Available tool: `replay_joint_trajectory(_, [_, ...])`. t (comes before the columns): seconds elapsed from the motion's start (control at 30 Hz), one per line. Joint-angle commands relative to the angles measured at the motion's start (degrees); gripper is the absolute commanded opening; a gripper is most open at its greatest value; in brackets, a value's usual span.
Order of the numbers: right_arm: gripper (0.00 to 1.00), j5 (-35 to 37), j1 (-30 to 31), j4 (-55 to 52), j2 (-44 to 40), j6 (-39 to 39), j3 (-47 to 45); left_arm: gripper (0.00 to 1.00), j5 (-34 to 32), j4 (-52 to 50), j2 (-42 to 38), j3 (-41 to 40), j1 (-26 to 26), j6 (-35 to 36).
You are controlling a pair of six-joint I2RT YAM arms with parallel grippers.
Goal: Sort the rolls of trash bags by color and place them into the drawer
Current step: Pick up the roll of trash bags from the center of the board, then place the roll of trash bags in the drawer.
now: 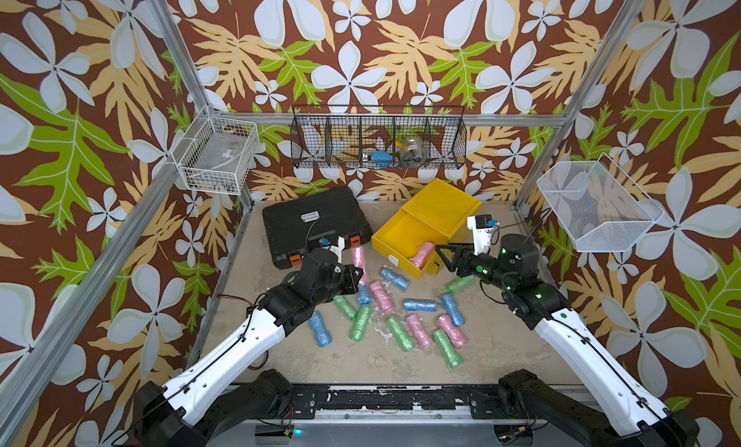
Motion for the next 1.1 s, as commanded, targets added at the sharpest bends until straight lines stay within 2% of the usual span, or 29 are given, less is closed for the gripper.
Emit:
replay_joint_trajectory(0.0, [0.58,-0.8,-0.5,-0.4,0.1,-0.5,0.9,0.0,6.1,-4.3,5.5,7.9,0.0,13.3])
replay_joint_trajectory(0.23, [0.58,-2.8,-4.7,-0.8,-2.3,0.9,-1.3,0.0,12.9,-9.8,19.3,26.4,0.0,22.7])
replay_joint_trajectory(0.4, [0.58,-3.8,-8.1,-0.7,-5.1,1.7,-3.8,0.0,17.4,-14.0,29.8,38.2,-0.1,26.8])
replay_joint_trajectory(0.5, [0.57,-4.6,-9.2,-1.0,-5.8,1.9,-4.5,0.0,17.9,-16.9,36.0,44.0,-0.2,28.9])
replay_joint_trajectory(0.77, [0.58,-5.6,-10.1,-1.1,-5.7,1.9,-5.4,0.0,14.5,-21.1,47.0,52.9,-2.6,32.3])
replay_joint_trajectory(1.07, [0.58,-4.7,-10.3,-1.7,-6.2,1.3,-4.9,0.0,11.9,-25.3,51.8,57.0,-2.9,32.5])
